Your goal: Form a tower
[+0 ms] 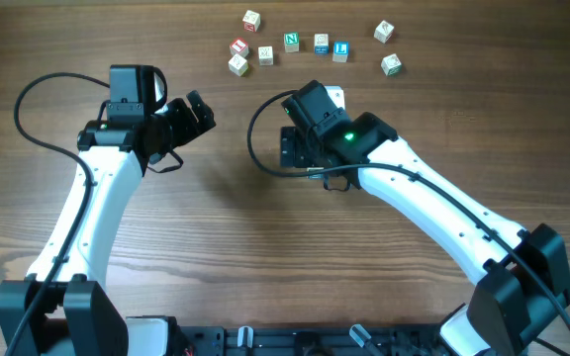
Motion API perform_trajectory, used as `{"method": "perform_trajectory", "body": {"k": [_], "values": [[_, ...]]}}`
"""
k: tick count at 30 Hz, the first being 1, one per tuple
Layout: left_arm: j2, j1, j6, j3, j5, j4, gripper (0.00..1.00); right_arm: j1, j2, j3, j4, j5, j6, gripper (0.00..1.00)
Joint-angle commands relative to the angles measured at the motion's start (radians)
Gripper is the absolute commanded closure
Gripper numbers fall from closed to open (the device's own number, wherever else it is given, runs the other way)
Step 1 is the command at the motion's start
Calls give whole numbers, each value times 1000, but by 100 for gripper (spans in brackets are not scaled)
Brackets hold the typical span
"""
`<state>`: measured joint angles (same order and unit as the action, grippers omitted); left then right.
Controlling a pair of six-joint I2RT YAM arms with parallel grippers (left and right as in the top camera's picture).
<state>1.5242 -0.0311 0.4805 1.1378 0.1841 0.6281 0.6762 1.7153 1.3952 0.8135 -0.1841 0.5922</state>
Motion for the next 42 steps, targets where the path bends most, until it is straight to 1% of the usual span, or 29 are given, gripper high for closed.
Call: {"method": "perform_trajectory", "body": {"k": [1, 5, 11, 16, 17, 19, 25, 27, 29, 30, 32, 33, 35, 36, 37, 39, 40, 41, 42], "values": [[-2, 1, -2, -5, -2, -3, 0, 0, 5, 79, 19, -24, -19, 0], [-2, 1, -2, -5, -2, -3, 0, -3, -29, 152, 72, -30, -20, 0], [-2, 1, -2, -5, -2, -3, 0, -12, -168, 162, 99, -82, -3, 0], [-2, 1, -2, -5, -2, -3, 0, -143, -195, 162, 279, -85, 213, 0], [-2, 1, -2, -5, -2, -3, 0, -169, -195, 162, 304, -85, 236, 0], [-2, 1, -2, -5, -2, -3, 0, -225, -195, 162, 333, -85, 245, 0], [-2, 1, -2, -5, -2, -3, 0, -345, -183, 145, 328, -89, 240, 0], [-2, 1, -2, -5, -2, -3, 0, -357, -158, 117, 325, -89, 216, 6], [-2, 1, -2, -5, -2, -3, 0, -357, -141, 89, 322, -89, 216, 18], [-2, 1, -2, -5, -2, -3, 0, -357, -134, 74, 322, -85, 215, 29], [-2, 1, -2, -5, -2, -3, 0, -357, -118, 56, 332, -59, 215, 45], [-2, 1, -2, -5, -2, -3, 0, -357, -114, 52, 341, -29, 215, 59], [-2, 1, -2, -5, -2, -3, 0, -357, -114, 53, 336, 2, 215, 82], [-2, 1, -2, -5, -2, -3, 0, -357, -114, 53, 317, 3, 196, 89], [-2, 1, -2, -5, -2, -3, 0, -357, -115, 53, 285, 18, 145, 90], [-2, 1, -2, -5, -2, -3, 0, -355, -114, 53, 199, 135, -19, 95], [-2, 1, -2, -5, -2, -3, 0, -355, -114, 53, 132, 252, -153, 95], [-2, 1, -2, -5, -2, -3, 0, -354, -114, 53, 89, 316, -223, 95], [-2, 1, -2, -5, -2, -3, 0, -352, -114, 53, 62, 360, -256, 96]]}}
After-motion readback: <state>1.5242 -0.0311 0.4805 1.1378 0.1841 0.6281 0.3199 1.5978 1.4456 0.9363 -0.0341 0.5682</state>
